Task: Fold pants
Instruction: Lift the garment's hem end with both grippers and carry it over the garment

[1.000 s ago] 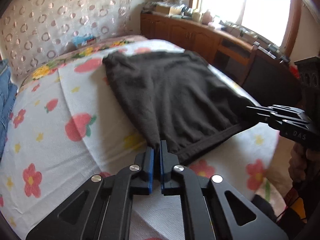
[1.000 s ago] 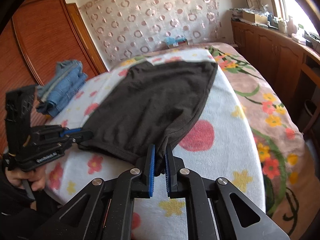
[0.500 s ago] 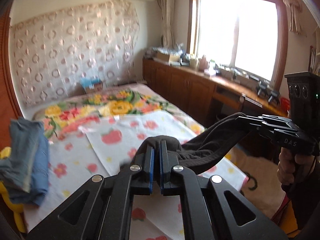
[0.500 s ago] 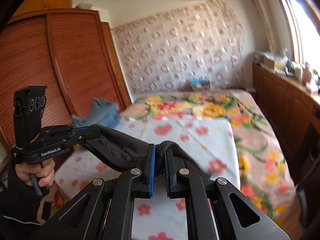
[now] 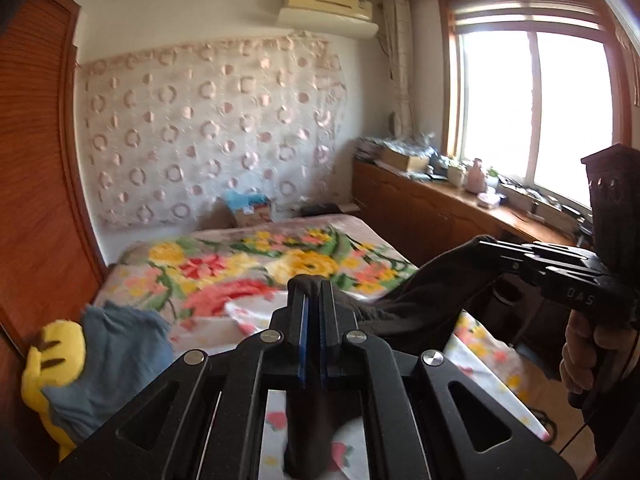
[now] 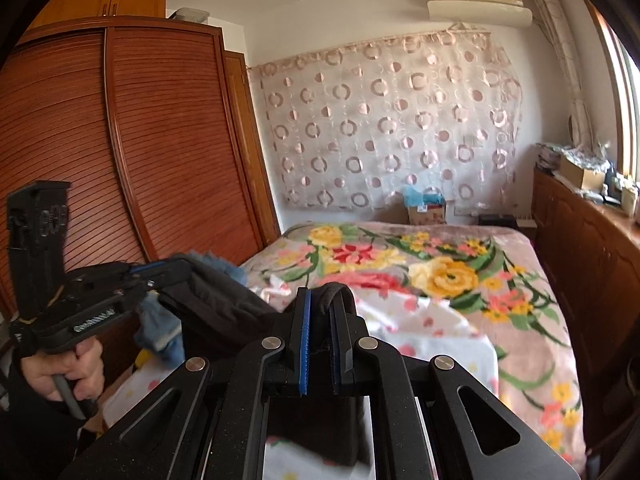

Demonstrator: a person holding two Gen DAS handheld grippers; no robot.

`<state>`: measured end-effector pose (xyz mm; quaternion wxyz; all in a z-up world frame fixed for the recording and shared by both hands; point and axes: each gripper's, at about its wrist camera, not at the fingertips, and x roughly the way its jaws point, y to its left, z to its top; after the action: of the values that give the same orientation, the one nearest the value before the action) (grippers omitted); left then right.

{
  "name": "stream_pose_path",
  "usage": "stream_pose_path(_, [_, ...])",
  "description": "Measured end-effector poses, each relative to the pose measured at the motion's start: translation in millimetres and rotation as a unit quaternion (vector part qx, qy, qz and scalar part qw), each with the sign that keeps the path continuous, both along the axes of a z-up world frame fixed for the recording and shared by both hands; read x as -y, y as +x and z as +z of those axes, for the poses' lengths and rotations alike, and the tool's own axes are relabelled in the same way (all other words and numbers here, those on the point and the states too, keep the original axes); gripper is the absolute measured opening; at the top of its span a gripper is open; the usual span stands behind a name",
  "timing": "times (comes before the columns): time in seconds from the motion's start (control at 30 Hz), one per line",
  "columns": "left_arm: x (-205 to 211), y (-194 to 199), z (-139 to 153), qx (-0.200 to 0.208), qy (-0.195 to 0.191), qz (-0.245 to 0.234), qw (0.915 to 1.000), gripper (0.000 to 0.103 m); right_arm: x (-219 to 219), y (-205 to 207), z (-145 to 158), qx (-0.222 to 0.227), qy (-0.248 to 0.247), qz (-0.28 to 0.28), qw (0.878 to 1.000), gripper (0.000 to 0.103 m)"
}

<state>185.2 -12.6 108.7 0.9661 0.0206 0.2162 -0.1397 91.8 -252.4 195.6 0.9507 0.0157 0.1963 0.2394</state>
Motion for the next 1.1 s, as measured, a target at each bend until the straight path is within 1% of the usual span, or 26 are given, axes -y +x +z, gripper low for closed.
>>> stream_pose_path(0.1, [-8.9,-7.9,-12.7,-0.007,-0.001,0.002,1.0,0.005,-10.0,6.7,-14.1,-0.005,-0.012,0.004,1.0,0.008])
stream_pose_path(0.17, [-12.2,-15.9,-37.0,-0.029,0.002,-0.001,0.9996,0.005,-9.0,1.9,-34.5,-0.022,-0.021,0.012,0.999,0.008])
stream_pose_path(0.23, [-12.5,-28.7,-67.9,-0.054,0.007,-0.004,0.9985,0.005,-13.6,-7.6,-66.6,-0.051,-0.037,0.021,0.998,0.008])
stream_pose_path(0.27, [-12.3,-37.8,-87.3,-0.068,0.009,-0.004,0.9976,0.005,-15.9,-9.1,-79.7,-0.064,-0.042,0.026,0.997,0.008])
stream_pose_path(0.3, [-12.9,-48.5,-113.0,-0.089,0.01,-0.005,0.996,0.005,-18.8,-13.2,-99.9,-0.082,-0.05,0.03,0.995,0.008])
stream_pose_path(0.4, [-10.6,-73.9,-159.2,-0.135,-0.001,-0.011,0.9908,0.005,-25.3,-22.3,-156.7,-0.138,-0.066,0.036,0.988,0.008])
stream_pose_path(0.43, [-9.0,-82.5,-177.3,-0.153,-0.005,-0.017,0.988,0.005,-26.3,-24.5,-171.1,-0.151,-0.066,0.037,0.986,0.008])
stream_pose_path(0.47, [-8.1,-87.6,-190.1,-0.167,-0.007,-0.016,0.9858,0.005,-28.1,-26.2,-181.5,-0.16,-0.067,0.037,0.984,0.008])
stream_pose_path(0.53, [-8.3,-92.7,-204.6,-0.184,-0.015,-0.014,0.9828,0.005,-29.1,-27.6,-197.6,-0.175,-0.062,0.036,0.982,0.008])
stream_pose_path(0.6, [-7.7,-97.1,-213.9,-0.196,-0.022,-0.015,0.9802,0.005,-28.1,-26.3,-203.1,-0.181,-0.055,0.034,0.981,0.008])
stream_pose_path(0.63, [-5.9,-100.5,-215.7,-0.197,-0.019,-0.015,0.9802,0.005,-28.0,-26.6,-204.0,-0.184,-0.047,0.035,0.981,0.008])
stream_pose_path(0.8, [0.8,-114.5,-211.0,-0.185,-0.004,-0.016,0.9825,0.005,-29.0,-30.5,-203.4,-0.182,-0.044,0.03,0.982,0.008])
stream_pose_path(0.93, [-0.6,-123.3,-214.3,-0.186,-0.001,-0.019,0.9823,0.005,-25.9,-45.9,-212.1,-0.184,-0.045,0.029,0.982,0.008])
stream_pose_path(0.97, [-1.2,-125.9,-215.0,-0.187,0.001,-0.019,0.9821,0.005,-20.3,-57.4,-211.9,-0.185,-0.045,0.029,0.981,0.008])
stream_pose_path(1.1, [-0.7,-131.7,-214.9,-0.188,0.006,-0.022,0.9818,0.005,-15.5,-58.4,-209.2,-0.188,-0.04,0.027,0.981,0.008])
